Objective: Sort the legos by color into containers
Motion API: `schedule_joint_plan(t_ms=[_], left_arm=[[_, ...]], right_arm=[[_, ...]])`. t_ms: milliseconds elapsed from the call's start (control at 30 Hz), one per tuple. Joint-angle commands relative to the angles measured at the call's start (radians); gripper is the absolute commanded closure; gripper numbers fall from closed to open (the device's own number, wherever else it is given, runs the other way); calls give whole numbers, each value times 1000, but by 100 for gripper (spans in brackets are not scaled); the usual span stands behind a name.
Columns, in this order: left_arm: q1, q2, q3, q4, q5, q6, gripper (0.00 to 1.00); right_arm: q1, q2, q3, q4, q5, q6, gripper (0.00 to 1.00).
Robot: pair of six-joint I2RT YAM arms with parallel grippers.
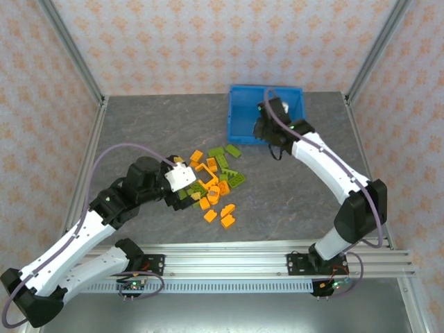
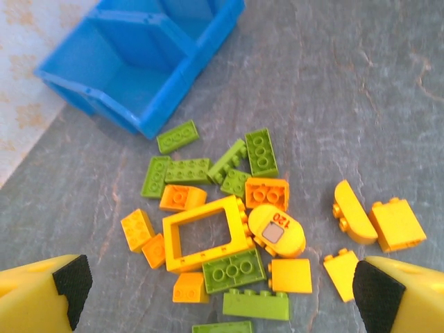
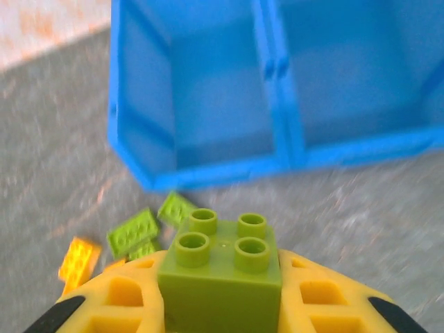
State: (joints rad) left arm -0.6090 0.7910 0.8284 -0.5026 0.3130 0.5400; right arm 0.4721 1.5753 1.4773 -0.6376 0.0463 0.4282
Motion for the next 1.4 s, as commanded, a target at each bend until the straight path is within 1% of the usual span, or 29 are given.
schedule_joint_plan(t_ms=[0,133,267,333,433,533,600,667,767,800,867,967,1067,1200,1300,1367], left_arm=[[-5,-50,-29,116,23,-63,0],[-5,-102,-64,200,43,-106,0],[-4,-99,-69,204,39,-110,0],[-3,-92,-66,194,35,-107,0],[-3,-90,-65,191,32,-107,0],[-3,-91,-66,189,30,-107,0],[-3,-90,-68,186,29,-105,0],[-3,-87,-70,178,31,-94,0],[-3,-82,-74,171,26,-84,0],[-3,-81,-77,173,25,-83,0],[-3,-82,-81,175,28,-81,0],[-2,-80,-80,173,29,-77,0],[-1,-84,-78,165,24,-74,0],[-1,-92,-80,160,9,-64,0],[1,-92,-87,160,-2,-53,0],[5,-88,-91,159,-8,-51,0]], right_arm=[[-94,28,71,-47,65,-102,75],[-209,162,186,-47,-18,-129,75],[-286,350,345,-80,-127,-103,74],[-298,440,426,-104,-158,-93,74],[-305,556,526,-138,-157,-70,72],[-309,645,600,-184,-137,-33,71],[-309,669,609,-186,-156,-19,71],[-309,676,604,-189,-181,-6,64],[-309,651,578,-186,-174,10,50],[-309,635,566,-183,-172,10,46],[-310,604,552,-178,-169,3,44],[-309,552,534,-185,-168,-12,44],[-308,468,463,-172,-182,-15,45],[-255,264,236,-103,-212,-43,45],[-156,96,40,-61,-207,-107,43],[-77,7,-65,-83,-160,-94,39]])
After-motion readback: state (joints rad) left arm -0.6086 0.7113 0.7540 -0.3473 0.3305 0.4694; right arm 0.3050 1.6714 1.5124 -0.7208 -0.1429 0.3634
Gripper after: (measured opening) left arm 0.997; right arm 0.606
